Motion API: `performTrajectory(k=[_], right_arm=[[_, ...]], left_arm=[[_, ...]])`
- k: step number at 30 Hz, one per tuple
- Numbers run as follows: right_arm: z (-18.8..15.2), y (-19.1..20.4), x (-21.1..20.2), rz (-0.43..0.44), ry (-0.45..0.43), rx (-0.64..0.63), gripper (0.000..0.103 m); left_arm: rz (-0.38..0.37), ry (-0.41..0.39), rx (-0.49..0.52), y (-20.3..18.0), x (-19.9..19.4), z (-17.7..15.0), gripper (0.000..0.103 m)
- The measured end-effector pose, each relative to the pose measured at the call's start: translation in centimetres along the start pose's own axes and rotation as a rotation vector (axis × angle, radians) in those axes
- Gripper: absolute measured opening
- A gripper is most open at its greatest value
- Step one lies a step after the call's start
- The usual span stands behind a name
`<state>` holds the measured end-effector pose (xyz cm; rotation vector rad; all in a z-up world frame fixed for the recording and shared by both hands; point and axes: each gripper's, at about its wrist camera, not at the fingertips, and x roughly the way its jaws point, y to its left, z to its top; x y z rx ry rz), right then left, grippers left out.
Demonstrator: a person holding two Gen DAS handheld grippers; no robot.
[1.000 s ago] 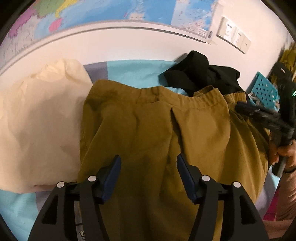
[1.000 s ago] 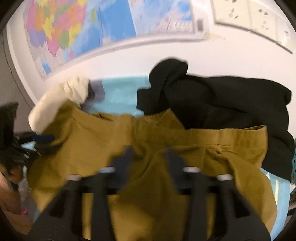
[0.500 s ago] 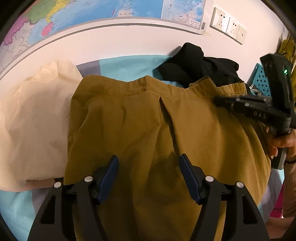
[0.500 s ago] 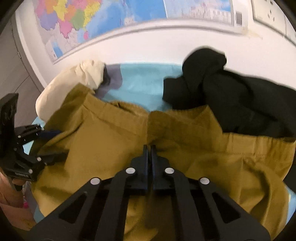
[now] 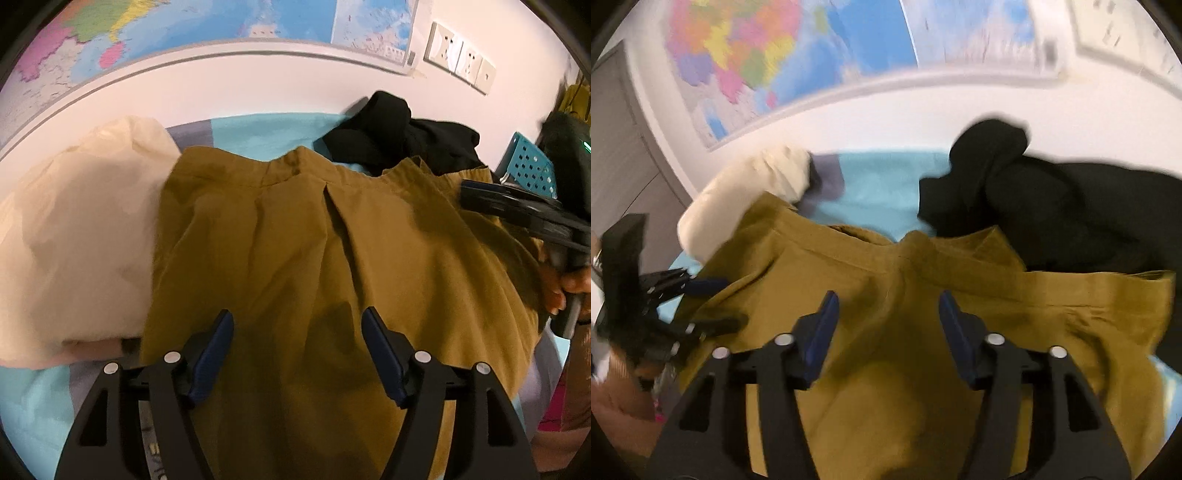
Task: Fold large clothes
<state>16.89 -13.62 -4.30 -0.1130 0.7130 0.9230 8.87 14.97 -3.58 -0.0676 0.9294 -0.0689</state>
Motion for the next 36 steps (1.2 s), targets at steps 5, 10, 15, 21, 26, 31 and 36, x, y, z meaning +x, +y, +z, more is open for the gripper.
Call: performTrajectory(k=[5, 10, 15, 21, 26, 31, 36], right_arm=[[-3.9, -3.4, -4.8, -0.048, -0.019, 0.063, 0.056], [-7.1, -8.6, -4.0, -0.096, 0.015, 0.24, 0.046], [-8.0, -7.8, -8.6, -0.075, -0.103, 0.234, 0.051], [-13.6, -9.0, -14.9, -0.2, -0.148, 0.315, 0.059], [-17.9, -10.0, -13.4, -0.232, -0.069, 0.38, 0.064], [-16.5, -10.7, -14.2, -0.201, -0.142, 0.398, 0.01], [-12.8, -9.7, -16.9, -0.317, -0.234, 0.286, 0.006]], left_arm=[[-0.025, -0.023, -0.009, 1.2, -1.1, -1.5, 0.069], [-0.044, 0.004, -0.067, 2.4, 0.6, -1.5, 0.068], [-0.008, -0.011, -0.073, 1.9, -0.5, -1.8, 0.068], [-0.029, -0.037, -0.093, 2.8, -2.5, -4.0, 0.07], [-0.028, -0.031, -0.11, 2.8, -2.2, -4.4, 0.071], [-0.009, -0.013, -0.116, 2.8, -1.8, -4.5, 0.072], [-0.01, -0.014, -0.122, 2.8, -1.9, -4.5, 0.07]])
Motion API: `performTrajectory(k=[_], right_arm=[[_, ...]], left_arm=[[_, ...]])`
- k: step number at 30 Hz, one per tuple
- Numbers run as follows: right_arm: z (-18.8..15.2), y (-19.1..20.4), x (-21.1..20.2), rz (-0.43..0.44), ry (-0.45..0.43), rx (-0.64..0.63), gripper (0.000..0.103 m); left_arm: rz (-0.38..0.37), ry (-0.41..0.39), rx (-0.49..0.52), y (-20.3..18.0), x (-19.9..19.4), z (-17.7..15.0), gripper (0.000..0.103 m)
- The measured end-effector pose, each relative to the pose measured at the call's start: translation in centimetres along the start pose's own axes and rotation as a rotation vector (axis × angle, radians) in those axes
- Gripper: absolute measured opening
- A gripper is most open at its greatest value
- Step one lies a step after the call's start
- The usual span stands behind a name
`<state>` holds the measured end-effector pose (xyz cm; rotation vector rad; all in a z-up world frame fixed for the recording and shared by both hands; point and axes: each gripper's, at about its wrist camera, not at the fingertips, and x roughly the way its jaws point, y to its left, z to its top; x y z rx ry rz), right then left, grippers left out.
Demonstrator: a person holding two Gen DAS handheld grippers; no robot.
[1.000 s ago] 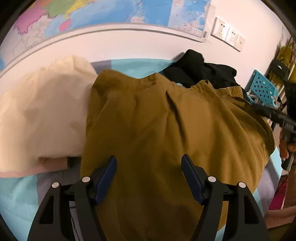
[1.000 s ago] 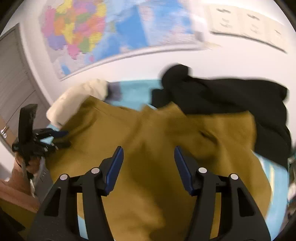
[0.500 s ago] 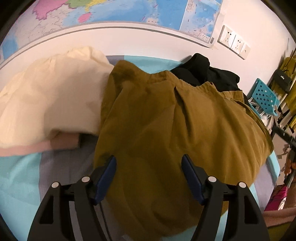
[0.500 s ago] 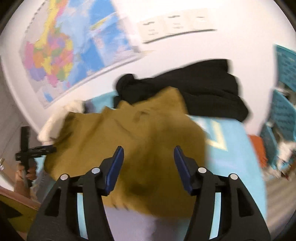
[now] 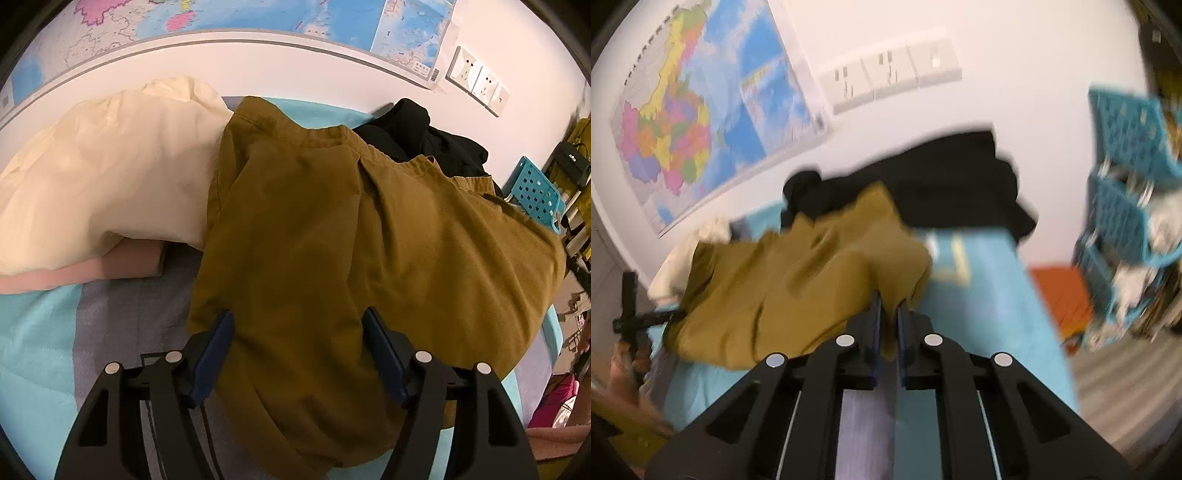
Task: Fold large clothes
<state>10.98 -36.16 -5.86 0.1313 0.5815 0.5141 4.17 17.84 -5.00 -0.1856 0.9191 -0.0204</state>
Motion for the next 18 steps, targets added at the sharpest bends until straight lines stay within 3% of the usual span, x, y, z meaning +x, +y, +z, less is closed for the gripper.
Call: performTrajectory(k=[2, 4, 6, 8, 11, 14, 15, 18], right_arm=[[-0.4, 0.0, 1.6, -0.052, 0.033, -0.019, 0.006], [-2.2, -1.0, 4.0, -0.081, 0.12, 0.016, 0.007], [-3.5, -2.0, 4.7, -0.062, 0.15, 0.078, 0.008], [-4.2, -3.1, 4.0, -0.018, 0.131, 0.16, 0.009], [-3.9, -3.2, 2.2, -0.005, 0.099, 0.202, 0.019], [-3.2, -1.9, -0.2, 0.001, 0.031, 0.168, 0.033], [-2.8, -1.4, -0.8, -0.001, 0.008, 0.15, 0.044], [-2.0, 0.9, -1.7, 0.014, -0.04, 0.056, 0.046]], left_arm=[[-0.008, -0.004, -0.012, 0.2, 0.2, -0.2, 0.07], [-0.01, 0.0, -0.021, 0.3, 0.3, -0.4, 0.07], [0.002, -0.002, -0.013, 0.1, 0.0, -0.6, 0.07], [0.017, -0.006, 0.01, -0.2, -0.7, -0.8, 0.07], [-0.01, -0.032, 0.016, -0.1, -2.6, -1.3, 0.072], [-0.025, -0.075, 0.002, 0.4, -4.9, -2.0, 0.073], [-0.015, -0.083, 0.002, 0.6, -5.4, -2.3, 0.073], [0.01, -0.086, 0.0, 0.8, -5.9, -3.1, 0.073]])
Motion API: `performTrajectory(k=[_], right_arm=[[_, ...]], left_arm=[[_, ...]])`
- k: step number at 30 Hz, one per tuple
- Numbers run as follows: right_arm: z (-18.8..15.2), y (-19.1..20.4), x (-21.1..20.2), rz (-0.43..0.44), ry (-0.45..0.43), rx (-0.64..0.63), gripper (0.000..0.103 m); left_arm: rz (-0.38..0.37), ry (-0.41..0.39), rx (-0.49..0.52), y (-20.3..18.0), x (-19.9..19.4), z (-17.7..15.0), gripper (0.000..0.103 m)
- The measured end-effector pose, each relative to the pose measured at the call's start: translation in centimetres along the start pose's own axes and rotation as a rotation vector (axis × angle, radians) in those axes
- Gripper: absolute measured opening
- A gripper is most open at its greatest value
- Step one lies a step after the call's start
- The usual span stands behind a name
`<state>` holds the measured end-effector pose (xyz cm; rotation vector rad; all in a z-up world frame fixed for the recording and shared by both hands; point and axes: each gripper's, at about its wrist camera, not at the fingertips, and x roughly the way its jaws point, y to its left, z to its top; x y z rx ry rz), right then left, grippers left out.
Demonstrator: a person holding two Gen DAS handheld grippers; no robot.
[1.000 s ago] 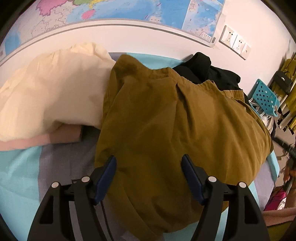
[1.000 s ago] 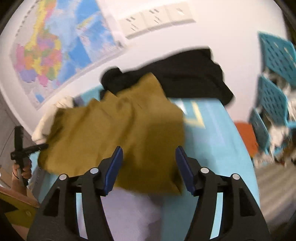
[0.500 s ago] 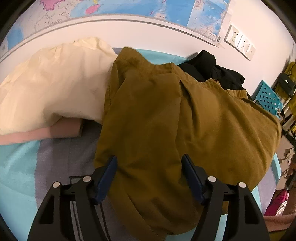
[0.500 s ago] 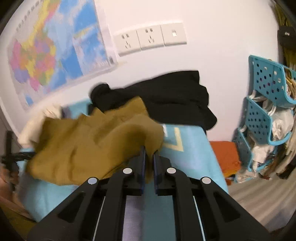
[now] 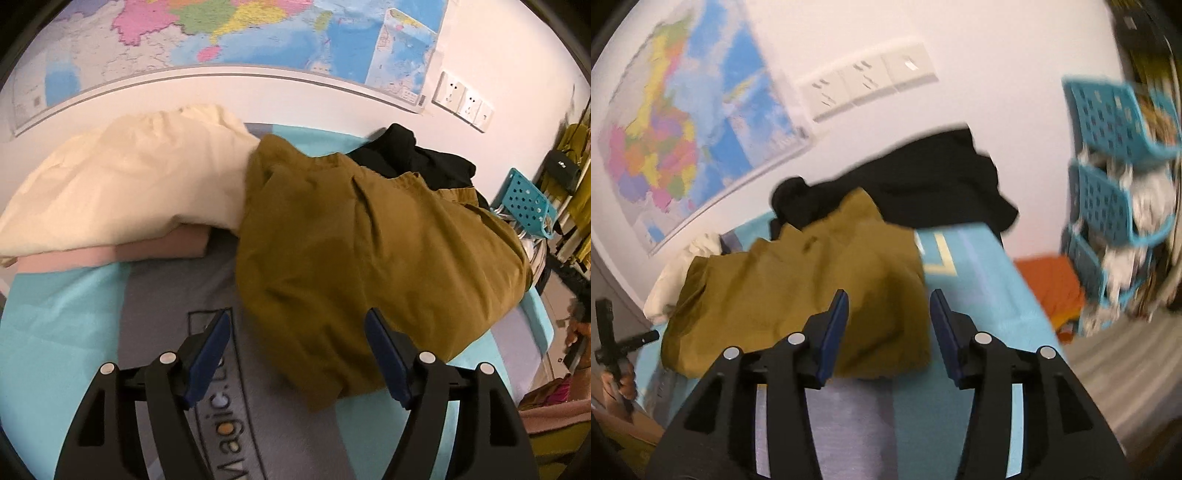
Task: Fold large clothes
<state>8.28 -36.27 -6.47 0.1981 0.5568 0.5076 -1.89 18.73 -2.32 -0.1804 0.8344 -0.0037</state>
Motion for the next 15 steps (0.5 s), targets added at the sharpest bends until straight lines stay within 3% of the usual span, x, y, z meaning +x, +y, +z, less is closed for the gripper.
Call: performTrajectory(k=[5, 10, 15], right_arm=[[-0.7, 3.8, 3.7, 0.103, 0.096, -0.103, 0.044], [-2.3, 2.8, 7.6, 0.111, 0.212, -0.025, 0.038], [-2.3, 1.9, 6.1, 0.14, 0.184, 0.038, 0.039]], left_arm=[[0.028, 0.056, 0.018, -0.3, 2.3, -0.8, 0.072], [-0.038, 0.074, -0.061, 1.3, 3.1, -1.4, 0.076], [-0.082, 0.105, -0.106, 1.5, 2.1, -2.8, 0.075]])
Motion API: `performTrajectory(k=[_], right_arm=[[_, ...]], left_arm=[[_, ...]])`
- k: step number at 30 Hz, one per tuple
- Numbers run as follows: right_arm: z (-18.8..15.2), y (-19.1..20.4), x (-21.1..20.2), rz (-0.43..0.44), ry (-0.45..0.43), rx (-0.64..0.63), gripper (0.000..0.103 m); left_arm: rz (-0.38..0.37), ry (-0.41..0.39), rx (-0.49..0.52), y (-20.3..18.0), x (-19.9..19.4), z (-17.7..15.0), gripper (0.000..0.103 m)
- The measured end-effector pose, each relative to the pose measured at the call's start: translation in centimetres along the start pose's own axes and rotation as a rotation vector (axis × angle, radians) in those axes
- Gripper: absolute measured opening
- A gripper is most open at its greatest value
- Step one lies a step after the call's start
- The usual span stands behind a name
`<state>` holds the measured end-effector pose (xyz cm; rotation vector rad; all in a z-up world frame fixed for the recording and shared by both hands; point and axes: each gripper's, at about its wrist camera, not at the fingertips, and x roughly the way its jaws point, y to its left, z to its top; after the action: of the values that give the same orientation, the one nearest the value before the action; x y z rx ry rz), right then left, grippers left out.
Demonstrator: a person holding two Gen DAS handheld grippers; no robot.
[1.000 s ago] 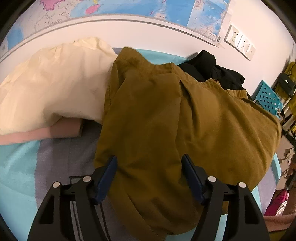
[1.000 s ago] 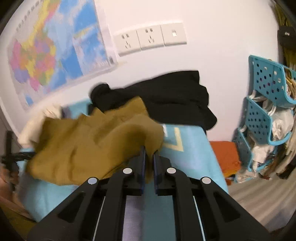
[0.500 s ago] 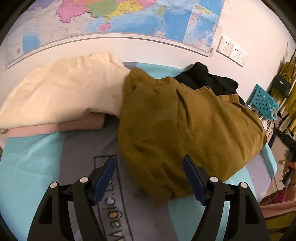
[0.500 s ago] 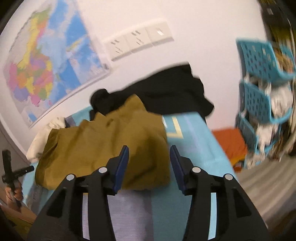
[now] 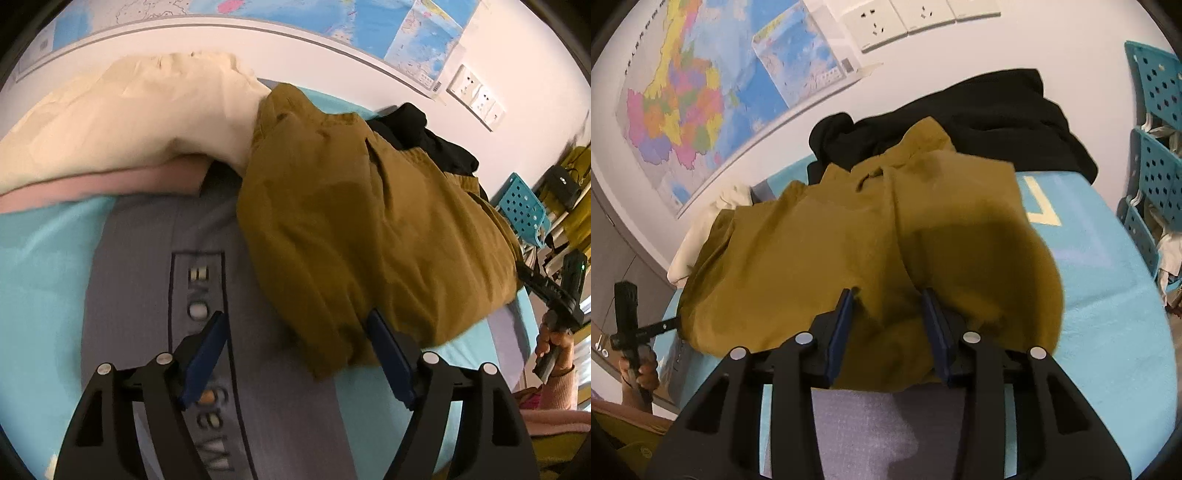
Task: Fold large clothes
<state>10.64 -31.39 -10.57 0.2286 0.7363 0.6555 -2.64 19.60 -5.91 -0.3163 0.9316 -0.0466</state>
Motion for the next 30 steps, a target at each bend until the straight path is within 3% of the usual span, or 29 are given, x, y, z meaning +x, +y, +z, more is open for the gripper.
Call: performTrajectory(k=[3, 5, 10, 12, 15, 25, 28, 30], right_arm=[[-0.3, 0.0, -0.9, 0.02, -0.003, 0.018, 0.045], [-0.7, 0.0, -1.6, 0.026, -0.011, 0.025, 0.047], [-1.3, -0.2, -2.3, 0.078, -0.006, 0.068, 0.051], [-1.7, -0.4, -2.8, 0.101, -0.006, 0.091, 0.053], [-2.5, -0.6, -3.3, 0.122, 0.001, 0.118, 0.055], [-5.0, -2.2, -2.4, 0.233, 0.066, 0.283, 0.063], [-4.8, -2.0, -1.6, 0.218, 0.07, 0.282, 0.067], [-4.4, -1.9, -1.1, 0.217, 0.067, 0.282, 0.067]], left_arm=[[-0.113, 0.064, -0.015, -0.6, 0.3, -1.3, 0.075], [-0.249, 0.094, -0.039, -1.0, 0.7, -2.3, 0.076], [-0.309, 0.09, -0.07, -1.7, 1.3, -2.2, 0.078], [-0.311, 0.091, -0.074, -2.1, 1.8, -1.8, 0.081], [-0.357, 0.07, -0.119, -2.5, 2.8, -0.9, 0.097], [-0.35, -0.021, -0.247, -2.1, 3.0, 0.0, 0.096], [-0.284, -0.066, -0.166, -3.7, 2.3, 0.2, 0.096], [-0.304, -0.125, -0.155, -3.9, 1.3, 0.2, 0.095]])
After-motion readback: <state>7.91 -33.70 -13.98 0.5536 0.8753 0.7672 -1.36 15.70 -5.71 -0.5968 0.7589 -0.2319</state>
